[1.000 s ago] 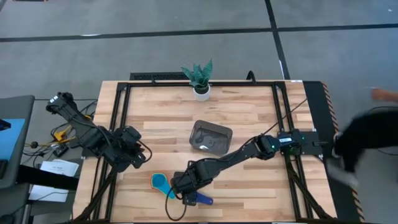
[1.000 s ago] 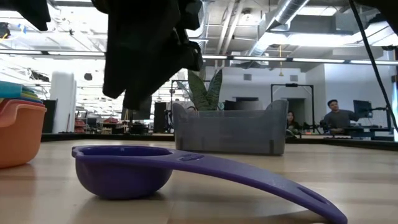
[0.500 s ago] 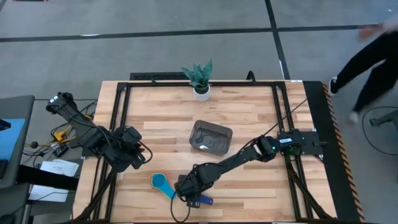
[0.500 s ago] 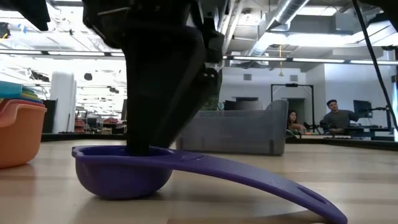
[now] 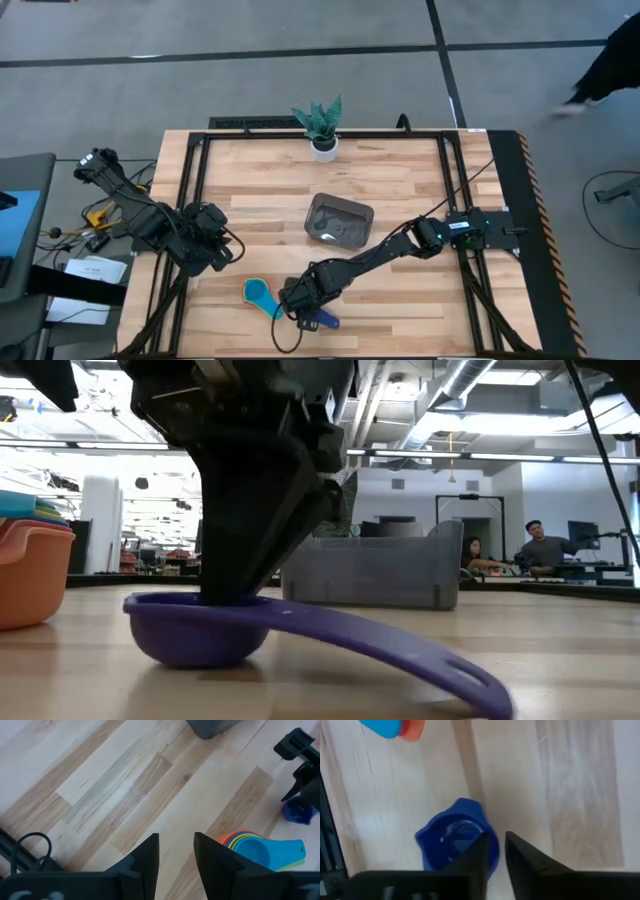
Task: Nest measuring cups in basket
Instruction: Stack the dark blue measuring cup on top of the light blue measuring cup
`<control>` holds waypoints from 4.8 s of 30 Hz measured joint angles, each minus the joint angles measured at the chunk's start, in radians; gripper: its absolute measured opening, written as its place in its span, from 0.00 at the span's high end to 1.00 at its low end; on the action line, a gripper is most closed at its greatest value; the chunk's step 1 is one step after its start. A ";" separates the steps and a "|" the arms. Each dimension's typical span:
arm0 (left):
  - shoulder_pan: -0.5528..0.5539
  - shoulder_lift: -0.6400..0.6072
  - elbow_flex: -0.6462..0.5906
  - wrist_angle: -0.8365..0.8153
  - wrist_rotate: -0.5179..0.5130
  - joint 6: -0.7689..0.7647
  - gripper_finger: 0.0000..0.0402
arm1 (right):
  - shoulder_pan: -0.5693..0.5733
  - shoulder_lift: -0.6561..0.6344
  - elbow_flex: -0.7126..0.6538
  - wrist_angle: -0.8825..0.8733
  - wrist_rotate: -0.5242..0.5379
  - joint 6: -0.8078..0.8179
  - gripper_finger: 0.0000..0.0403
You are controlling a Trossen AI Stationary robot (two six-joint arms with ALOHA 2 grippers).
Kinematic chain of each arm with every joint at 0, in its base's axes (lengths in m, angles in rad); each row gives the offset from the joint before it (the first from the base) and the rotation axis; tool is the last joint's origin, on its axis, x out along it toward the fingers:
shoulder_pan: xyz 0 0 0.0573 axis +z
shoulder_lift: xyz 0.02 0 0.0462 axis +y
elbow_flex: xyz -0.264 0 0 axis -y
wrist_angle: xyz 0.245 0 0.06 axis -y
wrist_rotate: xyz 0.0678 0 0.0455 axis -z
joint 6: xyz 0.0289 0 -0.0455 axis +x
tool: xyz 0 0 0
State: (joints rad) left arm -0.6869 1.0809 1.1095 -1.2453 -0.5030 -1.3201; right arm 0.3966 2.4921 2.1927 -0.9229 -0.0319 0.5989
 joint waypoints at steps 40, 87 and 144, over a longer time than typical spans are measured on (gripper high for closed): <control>-0.001 -0.140 0.009 -0.044 -0.055 -0.063 0.73 | -0.151 -0.098 0.026 0.435 -0.016 0.155 0.94; -0.001 -0.140 0.009 -0.089 -0.101 -0.106 0.73 | -0.189 -0.031 0.026 0.467 -0.126 0.054 0.87; 0.001 -0.005 0.010 -0.024 -0.106 -0.099 0.73 | -0.225 -0.183 0.027 0.172 0.104 0.025 0.54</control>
State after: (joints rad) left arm -0.6855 1.0761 1.1198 -1.2690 -0.6090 -1.4190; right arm 0.1720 2.3094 2.2197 -0.7507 0.0716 0.6236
